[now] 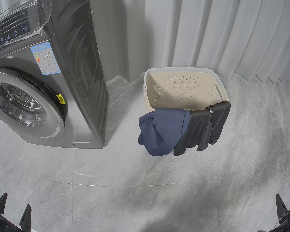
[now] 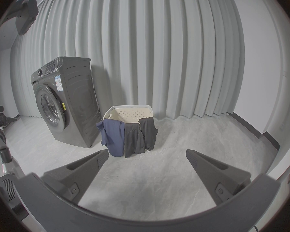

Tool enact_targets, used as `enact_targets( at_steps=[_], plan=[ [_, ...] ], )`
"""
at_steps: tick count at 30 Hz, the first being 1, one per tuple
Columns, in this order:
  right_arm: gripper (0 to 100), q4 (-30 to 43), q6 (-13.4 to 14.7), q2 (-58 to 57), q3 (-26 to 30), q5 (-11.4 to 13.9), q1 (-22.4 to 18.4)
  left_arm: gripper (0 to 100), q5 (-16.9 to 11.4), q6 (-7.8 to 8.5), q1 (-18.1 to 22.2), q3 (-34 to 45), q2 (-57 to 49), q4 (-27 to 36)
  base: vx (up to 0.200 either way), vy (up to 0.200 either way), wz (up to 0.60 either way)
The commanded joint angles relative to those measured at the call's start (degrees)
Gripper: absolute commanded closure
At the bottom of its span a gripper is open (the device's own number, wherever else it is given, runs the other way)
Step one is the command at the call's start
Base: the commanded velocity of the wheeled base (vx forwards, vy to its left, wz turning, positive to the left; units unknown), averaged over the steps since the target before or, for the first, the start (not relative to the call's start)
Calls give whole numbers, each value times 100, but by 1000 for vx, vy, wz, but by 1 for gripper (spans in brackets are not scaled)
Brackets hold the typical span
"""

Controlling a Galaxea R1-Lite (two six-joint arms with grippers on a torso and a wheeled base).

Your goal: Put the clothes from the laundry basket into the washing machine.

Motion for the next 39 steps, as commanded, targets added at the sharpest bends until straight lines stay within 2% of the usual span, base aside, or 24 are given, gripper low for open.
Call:
enact_targets(
  at_steps=[1, 9, 21, 30, 39],
  plan=[
    [0, -4, -2, -94, 101, 4, -2, 0, 2, -2, -2, 92, -66, 1, 0, 0, 0],
    [0, -4, -2, -94, 101, 12, -2, 0, 2, -11, -2, 92, -66, 1, 0, 0, 0],
    [0, -4, -2, -94, 101, 4, -2, 0, 2, -2, -2, 92, -66, 1, 200, 0, 0],
    [0, -4, -2, -94, 101, 4, -2, 0, -7, -2, 7, 92, -66, 1, 0, 0, 0],
    [0, -4, -2, -94, 101, 4, -2, 0, 2, -2, -2, 92, -66, 1, 0, -200, 0]
  ],
)
